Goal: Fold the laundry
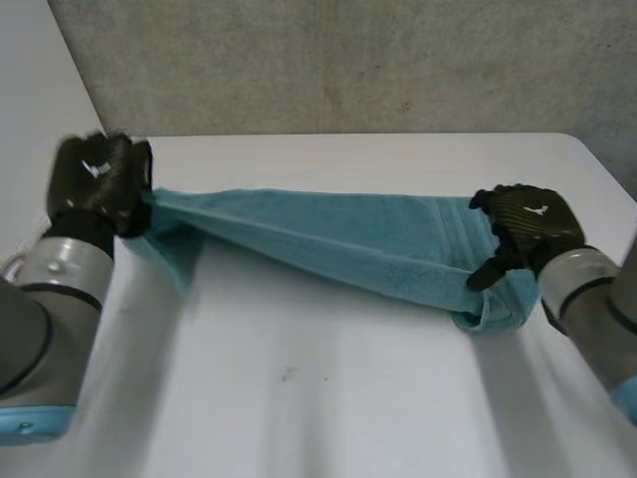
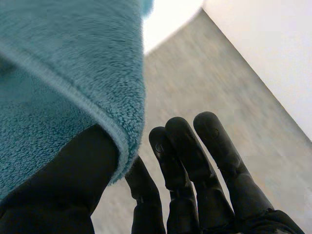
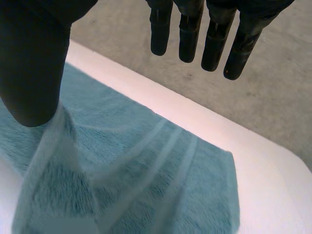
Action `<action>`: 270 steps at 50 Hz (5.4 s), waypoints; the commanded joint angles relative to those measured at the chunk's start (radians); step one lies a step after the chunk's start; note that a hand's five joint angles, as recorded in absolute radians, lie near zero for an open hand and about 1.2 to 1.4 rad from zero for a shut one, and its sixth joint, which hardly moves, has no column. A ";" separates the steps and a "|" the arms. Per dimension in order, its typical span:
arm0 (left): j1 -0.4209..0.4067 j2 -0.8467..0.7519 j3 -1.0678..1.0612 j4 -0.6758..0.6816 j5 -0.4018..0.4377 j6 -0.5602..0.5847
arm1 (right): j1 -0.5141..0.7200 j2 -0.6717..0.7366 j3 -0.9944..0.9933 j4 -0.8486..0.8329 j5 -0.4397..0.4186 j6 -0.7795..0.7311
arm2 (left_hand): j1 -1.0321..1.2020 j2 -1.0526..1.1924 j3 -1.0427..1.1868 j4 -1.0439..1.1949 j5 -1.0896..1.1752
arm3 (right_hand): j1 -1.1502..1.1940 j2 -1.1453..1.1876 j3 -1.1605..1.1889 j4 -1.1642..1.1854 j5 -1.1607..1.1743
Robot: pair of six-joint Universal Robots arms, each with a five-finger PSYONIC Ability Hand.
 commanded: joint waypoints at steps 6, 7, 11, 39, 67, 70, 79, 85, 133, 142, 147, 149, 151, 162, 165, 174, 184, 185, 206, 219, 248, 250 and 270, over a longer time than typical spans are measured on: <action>-0.063 0.180 0.039 -0.050 -0.001 -0.004 | -0.066 -0.072 0.209 0.049 -0.057 0.101 | 0.241 0.197 0.202 0.201 0.262 | -0.019 -0.116 -0.034 -0.042 -0.032; -0.072 0.182 0.041 -0.050 -0.002 -0.003 | -0.066 -0.072 0.236 0.030 -0.071 0.127 | 0.241 0.197 0.202 0.201 0.262 | -0.021 -0.119 -0.037 -0.045 -0.035; -0.086 0.182 0.044 -0.050 -0.001 -0.003 | -0.070 -0.066 0.269 -0.033 -0.112 0.187 | 0.241 0.197 0.202 0.201 0.262 | -0.019 -0.117 -0.034 -0.042 -0.032; -0.095 0.182 0.114 -0.049 -0.005 -0.006 | 0.115 0.127 0.246 -0.177 -0.187 0.314 | 0.241 0.197 0.202 0.201 0.262 | 0.084 -0.014 0.068 0.060 0.070; -0.006 0.071 -0.008 -0.082 0.002 0.002 | -0.169 -0.251 0.087 0.098 -0.170 -0.301 | 0.241 0.197 0.202 0.201 0.262 | 1.122 1.025 1.107 1.099 1.109; 0.001 0.012 -0.025 -0.110 0.004 0.002 | -0.197 -0.244 0.059 0.187 -0.192 -0.338 | 0.241 0.197 0.202 0.201 0.262 | 1.122 1.025 1.107 1.099 1.109; 0.009 -0.269 0.016 -0.196 0.027 0.000 | -0.224 -0.031 -0.062 0.460 -0.189 -0.577 | 0.241 0.197 0.202 0.201 0.262 | 1.122 1.025 1.107 1.099 1.109; 0.012 -0.393 0.166 -0.196 0.044 0.005 | -0.174 0.155 -0.246 0.454 -0.123 -0.605 | 0.241 0.197 0.202 0.201 0.262 | 1.122 1.025 1.107 1.099 1.109; 0.138 -0.462 0.142 0.097 0.177 0.107 | -0.016 0.247 -0.092 -0.162 -0.052 -0.416 | 0.241 0.197 0.202 0.201 0.262 | 1.122 1.025 1.107 1.099 1.109; 0.156 -0.498 0.131 0.100 0.179 0.134 | -0.065 0.163 -0.018 -0.125 -0.061 -0.412 | -0.530 -0.575 -0.569 -0.571 -0.510 | 1.122 1.025 1.107 1.099 1.109; 0.170 -0.519 0.138 0.100 0.177 0.135 | -0.103 0.118 0.014 -0.125 -0.065 -0.413 | -0.527 -0.572 -0.567 -0.568 -0.507 | 1.122 1.025 1.107 1.099 1.109; 0.178 -0.521 0.138 0.100 0.177 0.137 | -0.115 0.109 0.019 -0.125 -0.066 -0.413 | -0.527 -0.572 -0.567 -0.568 -0.507 | 1.122 1.025 1.107 1.099 1.109; 0.184 -0.521 0.138 0.100 0.177 0.138 | -0.131 0.104 0.022 -0.125 -0.066 -0.413 | -0.524 -0.569 -0.564 -0.565 -0.504 | 1.122 1.025 1.107 1.099 1.109; 0.215 -0.514 0.125 0.092 0.176 0.209 | -0.178 0.106 0.027 -0.125 -0.086 -0.413 | -0.498 -0.543 -0.537 -0.539 -0.478 | 1.122 1.025 1.107 1.099 1.109; 0.222 -0.511 0.108 0.088 0.177 0.213 | -0.178 0.106 0.027 -0.125 -0.086 -0.413 | -0.384 -0.429 -0.424 -0.425 -0.364 | 1.122 1.025 1.107 1.099 1.109; 0.222 -0.473 0.070 0.080 0.186 0.203 | -0.178 0.106 0.028 -0.125 -0.081 -0.408 | 0.241 0.197 0.202 0.201 0.262 | 1.122 1.025 1.107 1.099 1.109; 0.225 -0.354 0.030 0.053 0.188 0.198 | -0.178 0.106 0.034 -0.125 -0.080 -0.408 | -0.039 -0.083 -0.078 -0.079 -0.018 | 1.122 1.025 1.107 1.099 1.109; 0.228 -0.337 0.029 0.027 0.190 0.198 | -0.178 0.106 0.034 -0.125 -0.080 -0.408 | -0.139 -0.184 -0.178 -0.180 -0.119 | 1.122 1.025 1.107 1.099 1.109; 0.379 -0.428 0.122 -0.244 0.420 0.210 | -0.178 0.117 0.037 -0.125 -0.081 -0.352 | -0.636 -0.681 -0.675 -0.677 -0.616 | 1.122 1.025 1.107 1.099 1.109; 0.383 -0.484 0.136 -0.196 0.418 0.212 | -0.181 0.118 0.040 -0.125 -0.086 -0.352 | -0.615 -0.660 -0.655 -0.656 -0.595 | 1.122 1.025 1.107 1.099 1.109; 0.383 -0.536 0.191 -0.119 0.418 0.210 | -0.180 0.135 0.043 -0.125 -0.086 -0.355 | -0.501 -0.546 -0.540 -0.542 -0.481 | 1.122 1.025 1.107 1.099 1.109; 0.383 -0.541 0.199 -0.119 0.418 0.209 | -0.180 0.134 0.042 -0.125 -0.086 -0.355 | -0.460 -0.505 -0.499 -0.501 -0.440 | 1.122 1.025 1.107 1.099 1.109; 0.368 -0.556 0.205 -0.122 0.420 0.209 | -0.181 0.138 0.042 -0.126 -0.083 -0.355 | 0.054 0.009 0.015 0.013 0.074 | 1.122 1.025 1.107 1.099 1.109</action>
